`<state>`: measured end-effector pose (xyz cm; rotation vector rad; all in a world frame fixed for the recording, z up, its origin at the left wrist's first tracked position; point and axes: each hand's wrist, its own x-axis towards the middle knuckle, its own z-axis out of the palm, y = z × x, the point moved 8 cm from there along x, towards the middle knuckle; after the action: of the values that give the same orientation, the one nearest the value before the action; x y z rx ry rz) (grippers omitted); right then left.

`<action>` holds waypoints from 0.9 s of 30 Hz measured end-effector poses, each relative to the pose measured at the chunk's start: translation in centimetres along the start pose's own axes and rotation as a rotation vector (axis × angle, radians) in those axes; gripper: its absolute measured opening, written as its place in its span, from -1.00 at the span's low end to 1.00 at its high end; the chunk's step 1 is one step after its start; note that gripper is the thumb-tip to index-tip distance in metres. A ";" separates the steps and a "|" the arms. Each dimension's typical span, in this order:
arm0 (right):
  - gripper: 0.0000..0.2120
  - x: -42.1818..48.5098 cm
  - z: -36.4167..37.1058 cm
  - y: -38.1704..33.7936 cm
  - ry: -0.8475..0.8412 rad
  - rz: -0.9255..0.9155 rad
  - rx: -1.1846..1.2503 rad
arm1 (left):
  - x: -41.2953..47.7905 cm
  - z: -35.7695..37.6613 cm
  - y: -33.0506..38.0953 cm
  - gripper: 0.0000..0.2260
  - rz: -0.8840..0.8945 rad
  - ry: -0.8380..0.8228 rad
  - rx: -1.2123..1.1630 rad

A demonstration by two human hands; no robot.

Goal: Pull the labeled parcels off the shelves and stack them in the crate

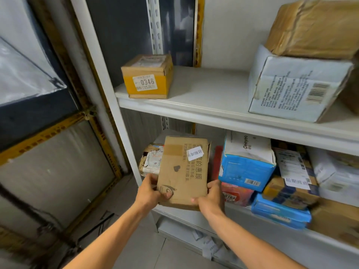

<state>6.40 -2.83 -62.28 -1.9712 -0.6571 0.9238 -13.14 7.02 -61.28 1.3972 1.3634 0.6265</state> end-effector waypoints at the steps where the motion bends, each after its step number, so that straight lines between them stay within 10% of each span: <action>1: -0.41 -0.6 -0.2 -0.2 -0.024 -0.025 0.004 | -1.1 -0.3 0.1 -0.49 0.001 0.023 -0.015; 6: -0.37 -4.2 -2.0 -1.0 -0.199 -0.170 -0.045 | -7.1 0.1 1.0 -0.26 0.035 -0.037 -0.065; 18: -0.46 -10.1 -9.1 -0.3 -0.367 -0.346 -0.048 | -16.7 3.0 2.6 -0.55 0.045 0.063 -0.184; 27: -0.20 -11.7 -16.7 3.2 -0.428 -0.346 -0.177 | -20.7 10.1 0.0 -0.36 -0.056 -0.035 -0.280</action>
<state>13.17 -20.70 -54.51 -1.7375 -1.3173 1.1043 -8.60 -15.37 -58.68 1.1367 1.2304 0.7230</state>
